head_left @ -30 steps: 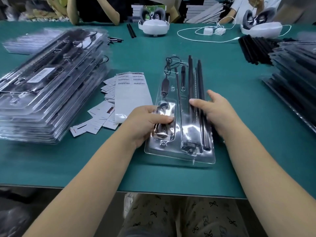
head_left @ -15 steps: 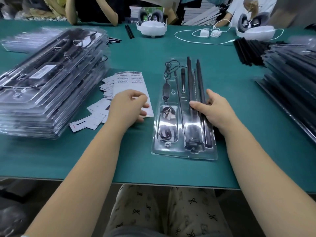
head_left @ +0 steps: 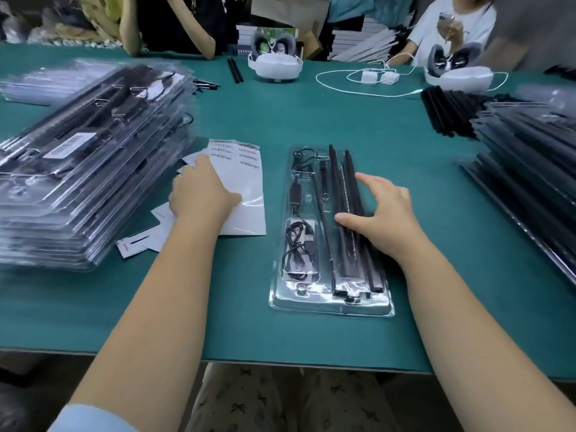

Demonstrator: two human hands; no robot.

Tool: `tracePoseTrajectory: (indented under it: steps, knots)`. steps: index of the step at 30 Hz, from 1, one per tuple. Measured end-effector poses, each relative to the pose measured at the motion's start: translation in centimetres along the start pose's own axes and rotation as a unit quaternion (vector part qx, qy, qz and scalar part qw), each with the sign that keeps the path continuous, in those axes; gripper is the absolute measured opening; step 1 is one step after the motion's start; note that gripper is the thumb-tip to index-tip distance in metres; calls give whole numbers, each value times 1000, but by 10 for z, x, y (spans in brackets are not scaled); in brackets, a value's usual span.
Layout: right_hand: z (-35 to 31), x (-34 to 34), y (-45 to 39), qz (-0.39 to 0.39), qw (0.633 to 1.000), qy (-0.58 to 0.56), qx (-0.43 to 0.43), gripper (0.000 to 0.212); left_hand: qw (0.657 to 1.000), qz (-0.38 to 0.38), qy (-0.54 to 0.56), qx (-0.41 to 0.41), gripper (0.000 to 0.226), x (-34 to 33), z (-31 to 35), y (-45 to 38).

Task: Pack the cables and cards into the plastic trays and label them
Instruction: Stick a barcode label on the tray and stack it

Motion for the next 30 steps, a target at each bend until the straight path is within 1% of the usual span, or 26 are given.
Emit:
tracePoseTrajectory:
  steps: [2,4,5,7,9,10,11,13,15,16,17,19,20,21,22,24,25,26,27,29,30]
  knots:
    - [-3,-4,0,-23,1000,-12,4,66,994,22,109,11,74,4,-4,0]
    - [-2,-6,-2,-44,999,2,-11,66,977,28,207,31,68,11,-7,2]
    - [-2,-6,-3,-57,998,5,-18,67,964,21,261,45,58,15,-9,3]
    - [-3,-7,-4,-82,996,-4,-24,64,919,-8,381,98,27,20,-12,5]
    - [-4,-7,-4,-88,996,-11,-24,59,860,-50,468,197,15,24,-13,8]
    - [-5,-7,-4,-91,995,-13,-23,57,827,-84,503,237,9,24,-12,10]
    - [-5,-6,-3,-99,995,-12,-22,55,801,-124,527,254,10,24,-9,12]
    - [-6,-5,-1,-101,995,-3,-13,50,774,-206,556,224,18,23,-2,16]
    - [-8,-3,-1,-60,998,-9,-2,38,750,-266,583,165,25,27,4,21]
    - [-10,-2,0,-32,999,-28,-2,31,729,-284,606,144,27,30,5,22]
    - [-11,-1,1,-7,998,-59,-8,24,699,-295,638,131,27,33,6,22]
    - [-15,2,3,30,991,-129,-17,11,626,-305,705,133,27,36,9,23]
    - [-17,3,3,43,987,-155,-15,10,608,-309,718,139,27,35,12,25]
    - [-19,4,4,54,981,-183,-18,13,612,-317,711,142,27,31,16,29]
    - [-21,4,4,66,973,-218,-28,18,632,-329,687,140,28,26,21,34]
    - [-20,5,1,99,950,-289,-68,26,695,-359,611,121,29,16,31,47]
    - [-18,6,0,114,940,-308,-88,26,721,-368,576,113,28,13,35,52]
    - [-16,6,-2,121,939,-307,-97,23,736,-378,552,106,28,10,37,56]
    - [-14,7,-2,114,946,-289,-98,19,742,-392,535,98,27,8,39,59]
    - [-14,8,-1,68,967,-233,-71,28,749,-415,508,93,23,4,40,63]
    - [-16,6,0,38,977,-204,-47,31,759,-412,495,100,23,2,39,64]
Point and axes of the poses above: each hand's wrist, its own y-axis away from the middle knuckle, its own x-axis out of the back of the hand, z = x × y, the point moved 3 cm from there along -y, towards the middle knuckle, and after that the axes turned 13 degrees about z, right-handed, at the moved point
